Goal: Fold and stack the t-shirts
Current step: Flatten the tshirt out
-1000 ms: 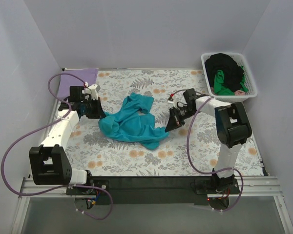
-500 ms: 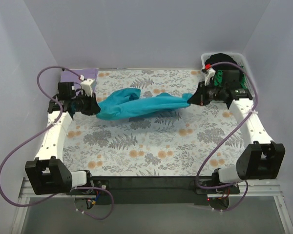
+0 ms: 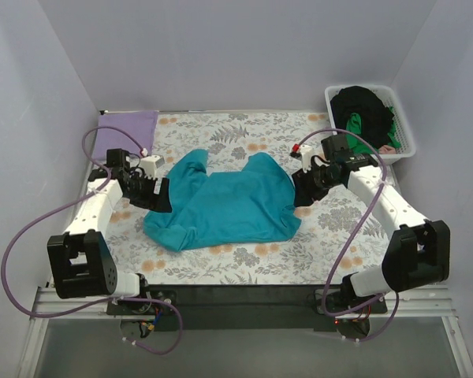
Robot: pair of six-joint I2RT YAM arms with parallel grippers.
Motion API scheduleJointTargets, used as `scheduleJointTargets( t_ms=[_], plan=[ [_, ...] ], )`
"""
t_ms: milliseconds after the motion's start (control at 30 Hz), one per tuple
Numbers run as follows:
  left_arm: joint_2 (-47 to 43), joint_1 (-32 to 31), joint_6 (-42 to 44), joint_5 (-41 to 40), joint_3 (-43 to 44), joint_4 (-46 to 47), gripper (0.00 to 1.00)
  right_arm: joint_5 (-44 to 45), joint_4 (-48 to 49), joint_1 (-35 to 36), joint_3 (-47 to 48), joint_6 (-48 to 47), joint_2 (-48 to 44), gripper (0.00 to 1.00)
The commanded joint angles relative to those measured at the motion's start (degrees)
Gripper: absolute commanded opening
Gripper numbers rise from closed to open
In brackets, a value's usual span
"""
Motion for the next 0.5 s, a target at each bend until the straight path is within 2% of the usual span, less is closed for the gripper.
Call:
scheduleJointTargets(
  t_ms=[0, 100, 133, 300, 467],
  plan=[
    [-1.94, 0.37, 0.26, 2.41, 3.08, -0.23, 0.77, 2.73, -2.36, -1.03, 1.13, -3.47, -1.62, 0.48],
    [-2.55, 0.37, -0.09, 3.02, 1.94, -0.14, 0.77, 2.99, -1.4, -1.03, -0.54, -2.69, 1.01, 0.44],
    [-2.73, 0.37, -0.44, 3.11, 1.15, -0.06, 0.77, 3.78, -0.7, -1.03, -1.59, -1.9, 3.19, 0.49],
    [-3.61, 0.37, 0.43, 5.13, -0.17, -1.55, 0.8, 2.13, 4.58, -1.03, -3.01, -1.11, 8.04, 0.61],
    [-2.21, 0.19, 4.21, 8.03, 0.26, -4.88, 0.82, 2.03, 6.95, -0.85, -3.53, -1.1, 14.18, 0.63]
  ],
)
